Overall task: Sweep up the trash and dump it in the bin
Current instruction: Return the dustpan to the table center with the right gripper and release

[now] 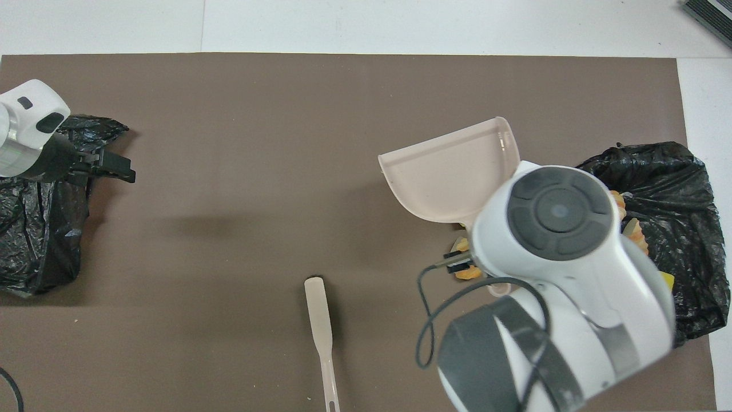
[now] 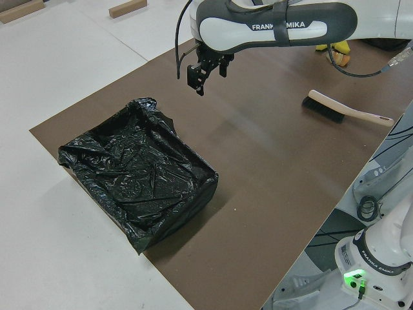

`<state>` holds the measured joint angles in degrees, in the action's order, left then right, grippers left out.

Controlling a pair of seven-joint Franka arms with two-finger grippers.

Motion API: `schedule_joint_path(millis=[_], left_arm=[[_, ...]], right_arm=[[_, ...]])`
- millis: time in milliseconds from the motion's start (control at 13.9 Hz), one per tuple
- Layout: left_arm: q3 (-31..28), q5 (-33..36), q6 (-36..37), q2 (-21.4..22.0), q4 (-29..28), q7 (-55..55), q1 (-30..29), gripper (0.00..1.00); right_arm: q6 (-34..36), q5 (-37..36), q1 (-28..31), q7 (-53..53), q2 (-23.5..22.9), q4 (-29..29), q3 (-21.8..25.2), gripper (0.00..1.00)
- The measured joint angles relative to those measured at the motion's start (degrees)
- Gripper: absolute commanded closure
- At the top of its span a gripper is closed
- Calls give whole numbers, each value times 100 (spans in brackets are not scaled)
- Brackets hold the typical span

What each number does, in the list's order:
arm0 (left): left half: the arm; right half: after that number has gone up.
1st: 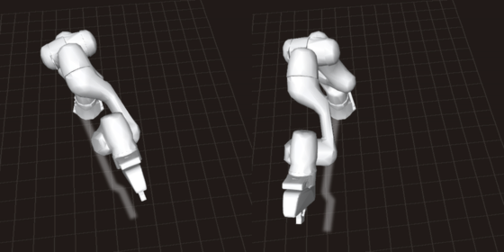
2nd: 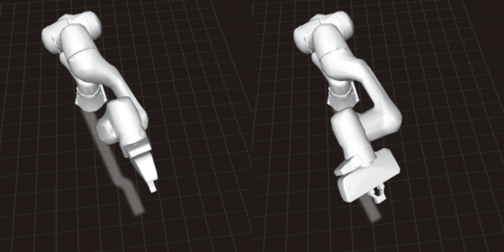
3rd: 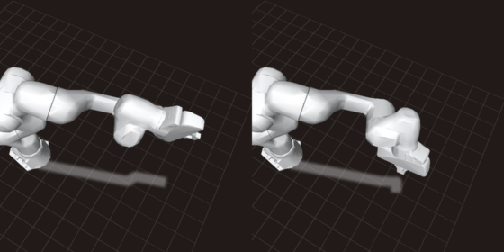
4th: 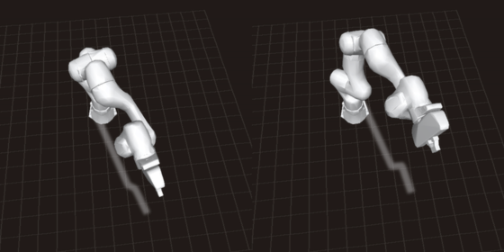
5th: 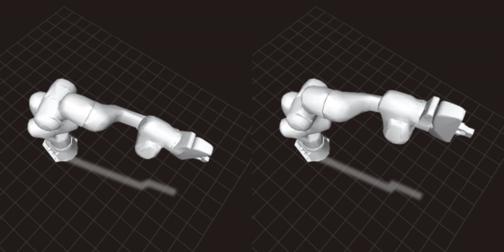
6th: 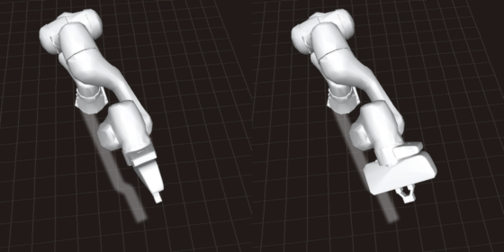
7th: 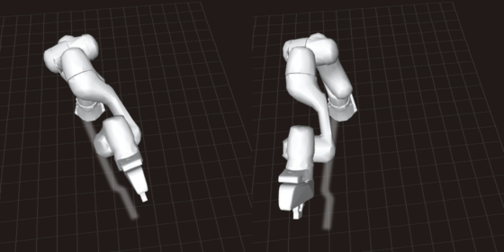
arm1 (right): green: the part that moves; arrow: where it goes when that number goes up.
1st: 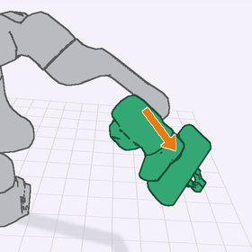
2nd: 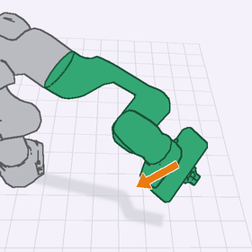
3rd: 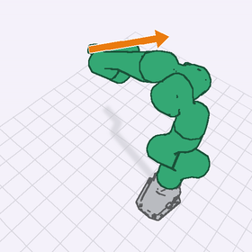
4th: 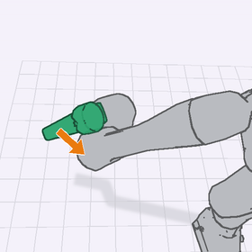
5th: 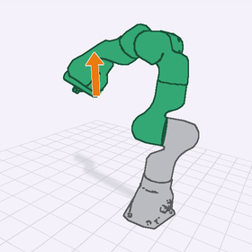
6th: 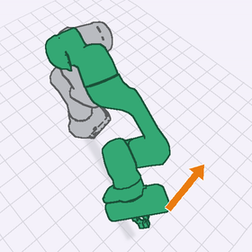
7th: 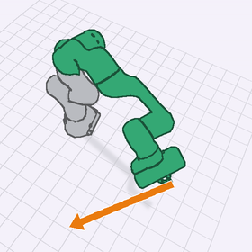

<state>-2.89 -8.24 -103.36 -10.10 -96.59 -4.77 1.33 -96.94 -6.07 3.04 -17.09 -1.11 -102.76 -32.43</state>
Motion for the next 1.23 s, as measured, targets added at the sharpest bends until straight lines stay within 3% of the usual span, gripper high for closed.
schedule_joint_path(millis=[361,649,793,1010,1082,1226], left_arm=[[97,321,682,388,444,37,14,0],[77,427,963,762,444,-332,-7,0],[38,441,990,839,445,-332,-15,0],[100,462,1000,875,445,0,1,0],[119,504,1003,881,445,57,7,0],[118,577,1019,895,457,89,7,0]], right_arm=[[-698,-810,-1133,-1546,-1864,1270,-7,100],[-1413,-1564,-1627,-2277,-3190,2053,86,100],[-1681,-1588,-1626,-2290,-3566,2278,135,100],[-1712,-1585,-1636,-2401,-3773,2404,154,100],[-1757,-1585,-1682,-2530,-3830,2404,152,84],[-1774,-1586,-1784,-2668,-3901,2405,152,0]])
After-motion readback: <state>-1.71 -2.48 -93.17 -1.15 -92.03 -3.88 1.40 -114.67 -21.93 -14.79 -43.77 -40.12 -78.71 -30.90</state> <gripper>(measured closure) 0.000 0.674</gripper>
